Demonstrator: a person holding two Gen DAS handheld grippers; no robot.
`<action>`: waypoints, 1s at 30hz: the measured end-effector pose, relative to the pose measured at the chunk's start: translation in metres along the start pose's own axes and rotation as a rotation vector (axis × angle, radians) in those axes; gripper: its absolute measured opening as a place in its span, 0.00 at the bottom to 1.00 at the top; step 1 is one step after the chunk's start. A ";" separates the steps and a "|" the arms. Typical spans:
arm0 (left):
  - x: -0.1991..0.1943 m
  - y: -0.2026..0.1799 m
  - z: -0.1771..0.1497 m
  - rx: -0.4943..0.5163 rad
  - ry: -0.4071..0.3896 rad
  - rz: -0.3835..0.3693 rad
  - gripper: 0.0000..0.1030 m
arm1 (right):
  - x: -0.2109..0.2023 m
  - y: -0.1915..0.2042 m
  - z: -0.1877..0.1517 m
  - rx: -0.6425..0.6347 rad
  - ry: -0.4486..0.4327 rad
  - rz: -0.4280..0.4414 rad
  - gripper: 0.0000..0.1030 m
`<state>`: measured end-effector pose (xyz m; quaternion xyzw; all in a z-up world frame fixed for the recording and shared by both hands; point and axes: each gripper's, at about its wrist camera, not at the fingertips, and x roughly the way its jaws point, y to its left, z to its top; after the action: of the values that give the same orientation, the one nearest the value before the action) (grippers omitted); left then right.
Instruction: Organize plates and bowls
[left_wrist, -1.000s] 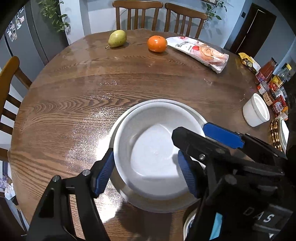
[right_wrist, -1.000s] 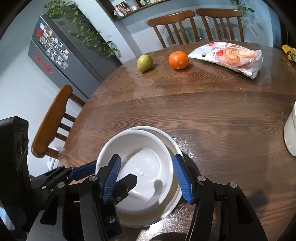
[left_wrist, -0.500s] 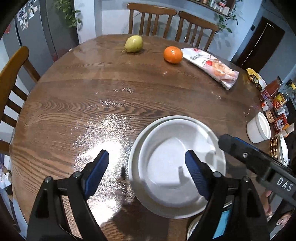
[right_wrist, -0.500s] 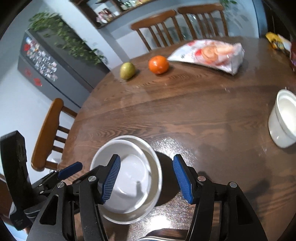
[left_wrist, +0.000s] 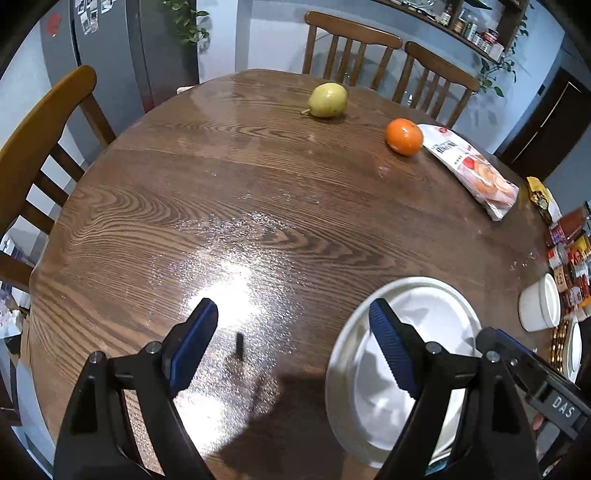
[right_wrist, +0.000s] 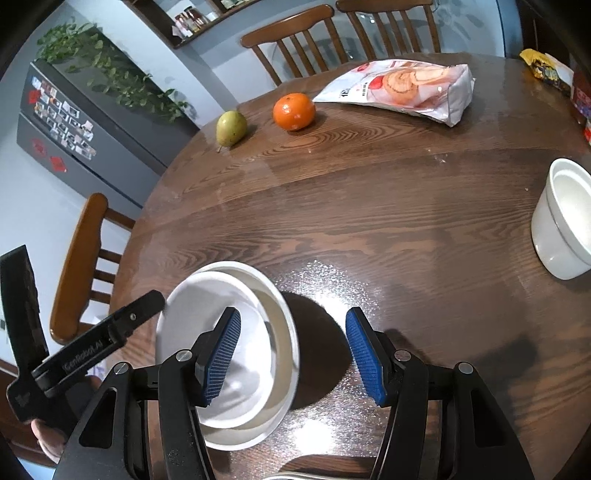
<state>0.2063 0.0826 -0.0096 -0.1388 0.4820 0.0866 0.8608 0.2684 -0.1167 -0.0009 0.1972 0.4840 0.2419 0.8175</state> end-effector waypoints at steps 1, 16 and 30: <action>0.003 0.000 0.000 0.002 0.007 0.005 0.80 | 0.000 0.000 0.000 0.000 0.002 0.003 0.59; -0.001 0.000 0.000 0.012 0.025 -0.043 0.80 | 0.003 0.003 -0.002 -0.021 0.019 0.000 0.59; 0.004 -0.013 -0.007 0.081 0.102 -0.112 0.80 | 0.012 0.003 -0.005 -0.025 0.051 -0.048 0.59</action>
<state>0.2061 0.0680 -0.0149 -0.1349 0.5197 0.0116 0.8435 0.2685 -0.1063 -0.0098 0.1691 0.5063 0.2333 0.8128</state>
